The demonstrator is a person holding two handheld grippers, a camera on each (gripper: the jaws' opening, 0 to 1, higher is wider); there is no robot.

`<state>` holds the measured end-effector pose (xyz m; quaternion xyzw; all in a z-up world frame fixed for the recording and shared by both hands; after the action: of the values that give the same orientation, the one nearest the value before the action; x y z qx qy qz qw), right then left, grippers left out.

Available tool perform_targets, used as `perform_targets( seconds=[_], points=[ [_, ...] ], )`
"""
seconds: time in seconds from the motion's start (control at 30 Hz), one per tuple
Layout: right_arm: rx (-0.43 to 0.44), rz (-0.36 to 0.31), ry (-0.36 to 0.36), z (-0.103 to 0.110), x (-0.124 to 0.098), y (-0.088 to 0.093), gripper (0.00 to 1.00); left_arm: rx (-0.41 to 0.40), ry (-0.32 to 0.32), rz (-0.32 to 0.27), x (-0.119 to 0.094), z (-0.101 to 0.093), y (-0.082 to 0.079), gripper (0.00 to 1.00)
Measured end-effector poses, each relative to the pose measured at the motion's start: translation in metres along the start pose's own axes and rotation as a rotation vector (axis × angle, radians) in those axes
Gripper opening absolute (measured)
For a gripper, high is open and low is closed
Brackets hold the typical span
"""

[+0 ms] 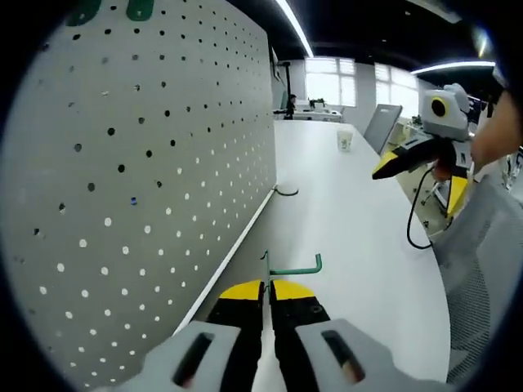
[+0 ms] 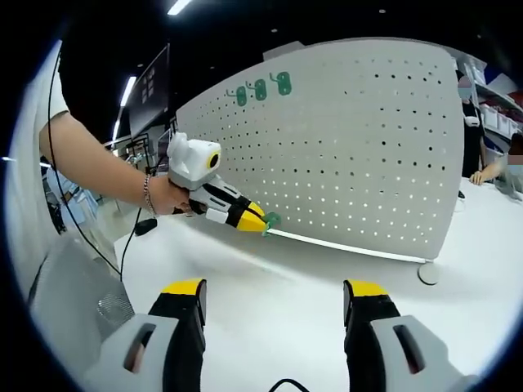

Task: Insert the hook assembly into the mounting plate slot until the hook locks in place.

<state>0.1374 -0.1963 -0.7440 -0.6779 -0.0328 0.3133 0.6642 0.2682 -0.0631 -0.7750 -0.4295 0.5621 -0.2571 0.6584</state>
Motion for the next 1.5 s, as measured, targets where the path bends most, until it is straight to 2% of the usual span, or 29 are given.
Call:
perform_targets(
  seconds=[0.87,1.5],
  points=[
    [0.0,-0.023,-0.018,0.006,0.004,-0.007,0.66,-0.042,-0.089,-0.212,-0.053,-0.001,-0.033,0.03],
    [-0.004,-0.036,-0.038,0.015,0.005,-0.011,0.66,-0.072,-0.14,-0.402,-0.108,-0.024,-0.058,0.03]
  ],
)
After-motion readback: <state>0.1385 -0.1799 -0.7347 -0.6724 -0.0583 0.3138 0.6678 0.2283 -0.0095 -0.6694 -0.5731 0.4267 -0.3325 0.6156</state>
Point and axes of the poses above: the point that each gripper's makers call its tool centre point, and the gripper's own axes: x roughly forward along the fingers, z roughly to its left, y roughly out of its underside, the point moved 3 cm from there along -x, roughly backward along the fingers, and after that the axes turned 6 degrees about y, right-handed, at the moved point
